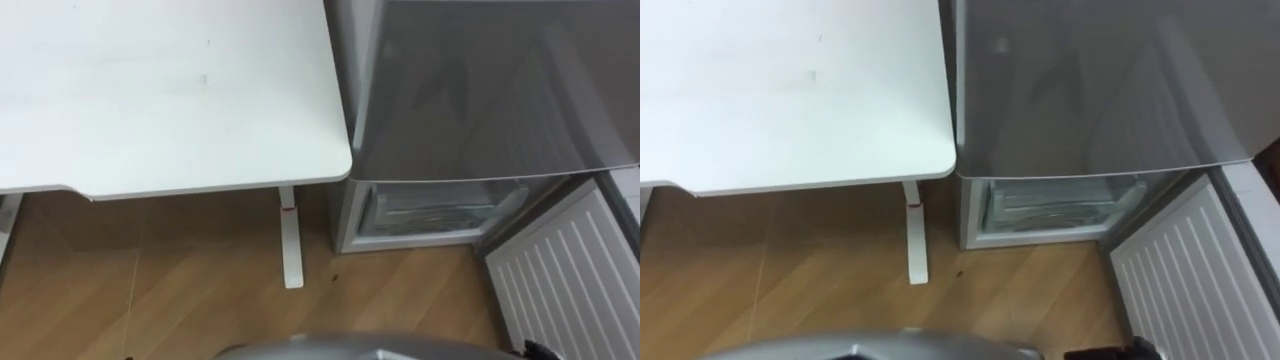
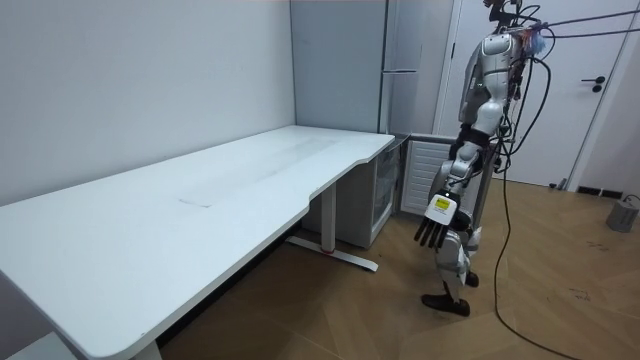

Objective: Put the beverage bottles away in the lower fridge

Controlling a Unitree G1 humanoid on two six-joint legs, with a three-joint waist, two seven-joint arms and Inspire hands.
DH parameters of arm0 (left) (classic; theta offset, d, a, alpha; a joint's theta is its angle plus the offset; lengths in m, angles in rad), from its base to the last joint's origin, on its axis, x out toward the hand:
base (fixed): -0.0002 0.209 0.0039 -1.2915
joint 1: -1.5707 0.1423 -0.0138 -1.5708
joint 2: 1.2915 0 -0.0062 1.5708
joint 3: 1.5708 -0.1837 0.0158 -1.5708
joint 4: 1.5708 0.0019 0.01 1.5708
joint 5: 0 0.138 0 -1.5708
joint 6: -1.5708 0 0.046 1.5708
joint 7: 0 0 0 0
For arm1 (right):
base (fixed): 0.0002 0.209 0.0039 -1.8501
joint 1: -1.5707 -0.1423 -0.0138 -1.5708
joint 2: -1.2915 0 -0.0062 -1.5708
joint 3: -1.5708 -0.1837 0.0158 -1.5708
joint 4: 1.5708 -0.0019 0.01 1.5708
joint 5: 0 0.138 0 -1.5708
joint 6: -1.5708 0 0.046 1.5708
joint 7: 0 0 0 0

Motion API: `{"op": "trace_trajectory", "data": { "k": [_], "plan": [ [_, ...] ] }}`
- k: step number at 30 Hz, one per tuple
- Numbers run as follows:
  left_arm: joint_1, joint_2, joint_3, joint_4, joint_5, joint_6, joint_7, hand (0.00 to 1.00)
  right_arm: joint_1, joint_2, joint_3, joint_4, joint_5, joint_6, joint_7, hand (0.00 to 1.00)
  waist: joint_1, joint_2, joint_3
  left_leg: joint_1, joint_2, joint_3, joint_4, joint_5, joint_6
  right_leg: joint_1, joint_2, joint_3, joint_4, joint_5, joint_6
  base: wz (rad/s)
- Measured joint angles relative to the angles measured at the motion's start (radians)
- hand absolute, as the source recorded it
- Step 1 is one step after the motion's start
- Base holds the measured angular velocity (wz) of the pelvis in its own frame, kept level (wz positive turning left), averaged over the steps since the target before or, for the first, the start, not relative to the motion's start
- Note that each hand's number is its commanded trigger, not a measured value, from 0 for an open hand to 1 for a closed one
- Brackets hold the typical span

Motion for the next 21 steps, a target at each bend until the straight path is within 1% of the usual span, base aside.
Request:
{"op": "trace_trajectory", "data": {
  "k": [2,4,7,9,11,12,15,17,18,21],
  "plan": [
    [0.002,0.0,0.001,-0.005,0.0,-0.007,0.001,0.0,0.002,-0.002,-0.022,-0.05,-0.028,-0.017,-0.032,0.0,0.002,-0.001,-0.0007,0.001,-0.001,0.005,-0.013,0.0,0.0,-0.009,0.0,0.007,0.001,0.0,0.0,-0.1],
    [0.004,0.0,0.009,-0.007,0.0,-0.019,0.009,0.0,0.024,-0.002,-0.034,-0.132,-0.059,-0.039,-0.073,0.0,0.003,0.001,-0.0017,0.005,0.0,0.014,-0.019,0.0,0.0,-0.011,0.002,0.019,0.001,0.001,0.0,-0.12],
    [0.01,0.0,0.009,-0.006,0.0,-0.025,0.022,0.0,0.049,-0.002,-0.039,-0.224,-0.12,-0.052,-0.11,0.0,0.001,0.005,-0.0014,0.012,0.001,0.021,-0.03,0.0,0.0,-0.012,0.003,0.026,0.001,0.001,0.0,-0.11],
    [0.012,-0.001,0.009,-0.006,0.0,-0.041,0.033,0.0,0.073,-0.002,-0.045,-0.306,-0.162,-0.073,-0.153,0.0,0.0,0.008,-0.003,0.022,0.0,0.024,-0.044,0.002,-0.002,-0.011,0.003,0.031,0.001,0.001,0.0,-0.11],
    [0.014,-0.001,0.009,-0.013,0.0,-0.046,0.039,0.0,0.083,-0.002,-0.045,-0.361,-0.178,-0.09,-0.183,0.0,-0.003,0.008,-0.003,0.022,0.0,0.027,-0.046,0.002,-0.002,-0.013,0.004,0.039,0.0,0.001,0.0,-0.07],
    [0.015,-0.001,0.009,-0.019,0.001,-0.048,0.039,0.0,0.093,-0.002,-0.049,-0.394,-0.193,-0.101,-0.197,0.0,-0.007,0.005,-0.0047,0.024,0.0,0.028,-0.048,0.002,-0.002,-0.012,0.004,0.04,0.0,0.001,0.0,0.0],
    [0.034,-0.001,0.011,-0.047,0.001,-0.05,0.037,0.0,0.102,-0.002,-0.055,-0.45,-0.214,-0.113,-0.231,0.0,-0.008,0.003,-0.0045,0.031,0.0,0.032,-0.051,0.002,-0.003,-0.009,0.004,0.042,0.0,0.001,0.0,-0.03],
    [0.044,0.0,0.012,-0.057,0.0,-0.051,0.035,0.0,0.102,-0.003,-0.057,-0.459,-0.229,-0.119,-0.247,0.0,-0.008,-0.001,-0.0061,0.035,0.0,0.033,-0.051,0.002,-0.003,-0.009,0.004,0.04,0.001,0.001,0.0,-0.04],
    [0.049,0.0,0.016,-0.057,0.0,-0.051,0.032,0.0,0.101,-0.003,-0.065,-0.467,-0.248,-0.119,-0.247,0.0,-0.008,-0.003,-0.0074,0.036,0.0,0.035,-0.05,0.002,-0.003,-0.009,0.003,0.041,0.001,0.001,0.001,0.0],
    [0.056,0.001,0.022,-0.051,0.001,-0.052,0.023,0.0,0.086,-0.008,-0.108,-0.475,-0.253,-0.123,-0.261,0.0,-0.014,-0.006,-0.0078,0.036,-0.002,0.034,-0.05,0.003,-0.002,-0.008,0.002,0.038,0.001,0.002,0.001,0.0]
  ]
}}
